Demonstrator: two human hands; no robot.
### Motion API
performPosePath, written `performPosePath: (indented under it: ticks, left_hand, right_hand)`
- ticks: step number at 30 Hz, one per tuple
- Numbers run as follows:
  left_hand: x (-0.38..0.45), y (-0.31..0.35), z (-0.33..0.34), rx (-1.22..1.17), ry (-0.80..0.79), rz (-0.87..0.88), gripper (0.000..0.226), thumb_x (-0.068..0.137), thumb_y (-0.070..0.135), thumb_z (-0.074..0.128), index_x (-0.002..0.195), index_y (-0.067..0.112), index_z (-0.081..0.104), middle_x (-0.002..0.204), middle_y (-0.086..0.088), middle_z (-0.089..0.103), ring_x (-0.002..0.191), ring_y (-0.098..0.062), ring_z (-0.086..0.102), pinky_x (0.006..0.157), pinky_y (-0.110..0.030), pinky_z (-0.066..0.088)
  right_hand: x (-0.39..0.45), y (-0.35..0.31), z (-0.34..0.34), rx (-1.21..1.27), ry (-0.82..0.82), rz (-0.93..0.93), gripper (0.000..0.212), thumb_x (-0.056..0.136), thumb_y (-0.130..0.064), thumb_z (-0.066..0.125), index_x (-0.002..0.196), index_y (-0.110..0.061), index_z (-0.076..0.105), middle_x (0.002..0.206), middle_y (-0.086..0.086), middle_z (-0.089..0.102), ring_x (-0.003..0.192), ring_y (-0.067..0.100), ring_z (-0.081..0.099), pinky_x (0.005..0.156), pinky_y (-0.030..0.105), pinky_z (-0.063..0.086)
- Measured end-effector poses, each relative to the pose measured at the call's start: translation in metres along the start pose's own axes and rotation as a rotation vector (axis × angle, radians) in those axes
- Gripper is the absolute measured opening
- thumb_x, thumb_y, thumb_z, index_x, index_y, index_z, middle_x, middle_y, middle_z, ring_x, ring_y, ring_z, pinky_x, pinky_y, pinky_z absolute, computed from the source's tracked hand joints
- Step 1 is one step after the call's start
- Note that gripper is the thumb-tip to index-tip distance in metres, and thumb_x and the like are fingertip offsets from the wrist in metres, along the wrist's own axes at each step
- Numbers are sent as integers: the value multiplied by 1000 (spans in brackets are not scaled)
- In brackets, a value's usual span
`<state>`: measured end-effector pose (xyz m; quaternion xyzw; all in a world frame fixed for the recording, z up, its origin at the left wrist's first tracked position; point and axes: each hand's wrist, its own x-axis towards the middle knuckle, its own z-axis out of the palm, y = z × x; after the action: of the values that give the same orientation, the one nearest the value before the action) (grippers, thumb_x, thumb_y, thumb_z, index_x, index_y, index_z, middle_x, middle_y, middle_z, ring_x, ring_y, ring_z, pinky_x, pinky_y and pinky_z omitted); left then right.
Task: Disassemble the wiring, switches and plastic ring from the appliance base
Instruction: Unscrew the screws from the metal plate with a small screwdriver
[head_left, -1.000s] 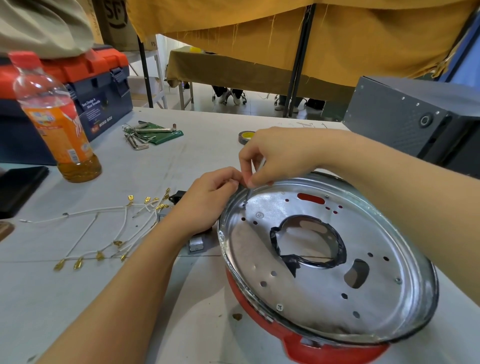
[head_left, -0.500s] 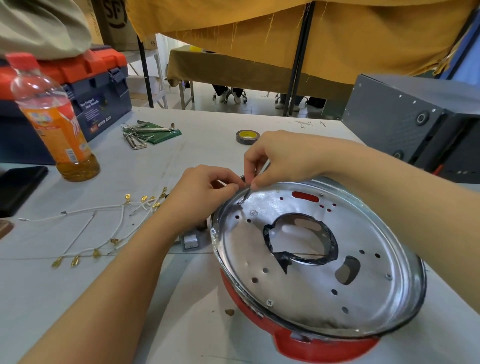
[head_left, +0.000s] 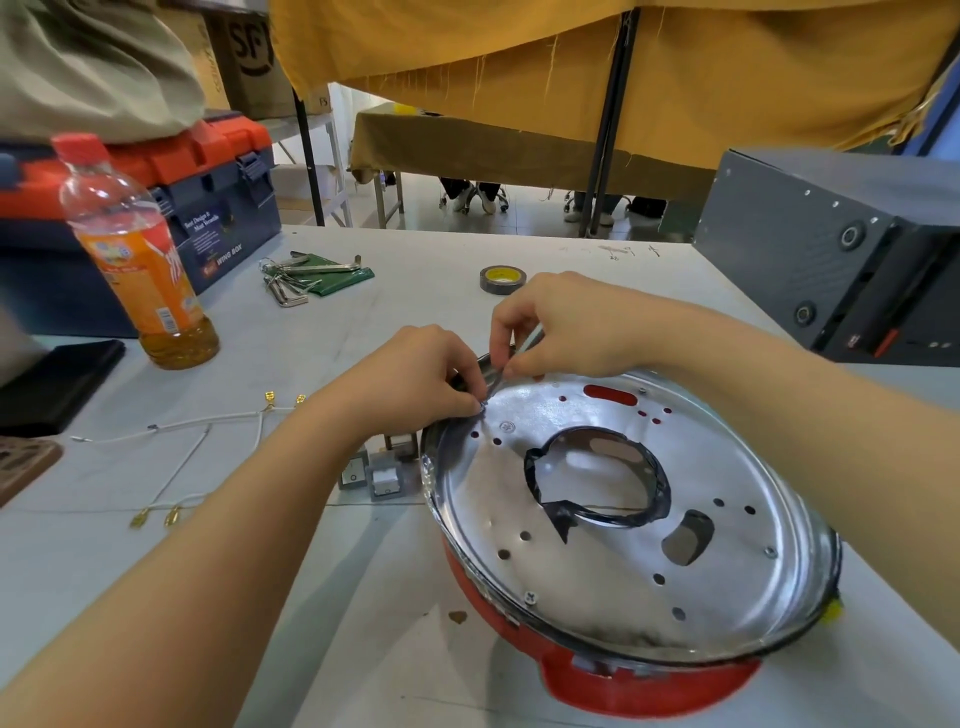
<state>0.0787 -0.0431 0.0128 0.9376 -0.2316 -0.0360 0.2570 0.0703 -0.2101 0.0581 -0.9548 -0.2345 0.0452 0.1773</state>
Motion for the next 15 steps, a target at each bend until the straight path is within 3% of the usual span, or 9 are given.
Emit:
performPosePath:
  ticks: [9, 15]
  left_hand:
    - [0, 1, 5, 12, 61, 0, 14, 78, 21, 74, 68, 27, 67, 96, 0, 68, 82, -12, 59, 73, -25, 47]
    - [-3, -1, 3, 27, 67, 59, 9, 80, 20, 72, 72, 24, 68, 110, 3, 62, 91, -12, 57, 85, -30, 46]
  right_hand:
    - [-5, -1, 2, 18, 27, -24, 7, 84, -14, 68, 90, -16, 71, 93, 6, 66, 86, 19, 62, 78, 36, 53]
    - [-7, 0, 2, 55, 63, -9, 4, 84, -17, 70, 87, -16, 71, 88, 4, 67, 75, 12, 61, 71, 28, 51]
